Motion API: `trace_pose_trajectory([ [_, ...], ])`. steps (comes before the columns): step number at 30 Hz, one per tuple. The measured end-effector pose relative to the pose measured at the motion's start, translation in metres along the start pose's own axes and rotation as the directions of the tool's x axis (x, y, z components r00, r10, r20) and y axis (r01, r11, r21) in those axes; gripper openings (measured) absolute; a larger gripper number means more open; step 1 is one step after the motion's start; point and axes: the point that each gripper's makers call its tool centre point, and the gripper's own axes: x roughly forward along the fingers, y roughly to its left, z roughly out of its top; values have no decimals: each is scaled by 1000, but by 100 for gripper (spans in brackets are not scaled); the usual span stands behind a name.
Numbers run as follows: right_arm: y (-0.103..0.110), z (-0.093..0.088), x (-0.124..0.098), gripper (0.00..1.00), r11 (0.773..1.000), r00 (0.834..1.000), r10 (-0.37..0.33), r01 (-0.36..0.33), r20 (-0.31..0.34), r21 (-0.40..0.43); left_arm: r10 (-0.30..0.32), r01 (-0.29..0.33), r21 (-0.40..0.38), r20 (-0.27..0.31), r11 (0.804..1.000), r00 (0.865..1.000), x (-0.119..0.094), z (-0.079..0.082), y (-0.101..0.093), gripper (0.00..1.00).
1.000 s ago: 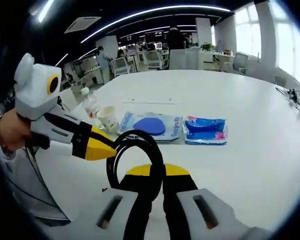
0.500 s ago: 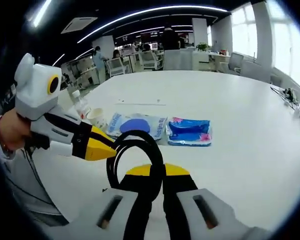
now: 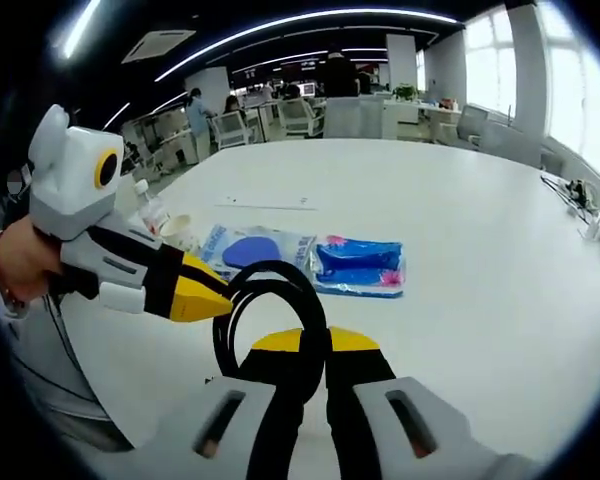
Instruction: Arrange the tabletop items into an orderly group along one side of the table until the central work area is clear of visible clutter.
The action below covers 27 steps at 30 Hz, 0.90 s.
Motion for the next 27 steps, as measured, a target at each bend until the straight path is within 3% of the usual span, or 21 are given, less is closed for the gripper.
trace_pose_trajectory([
  [15, -29, -14, 21, 4, 999, 998, 30, -29, -53, 38, -6, 4, -59, -30, 998, 1000, 34, -3, 0, 8],
  [27, -40, -23, 49, 4, 996, 994, 55, -48, -92, 78, 1, -9, -118, -64, 993, 998, 63, -8, 16, 8],
])
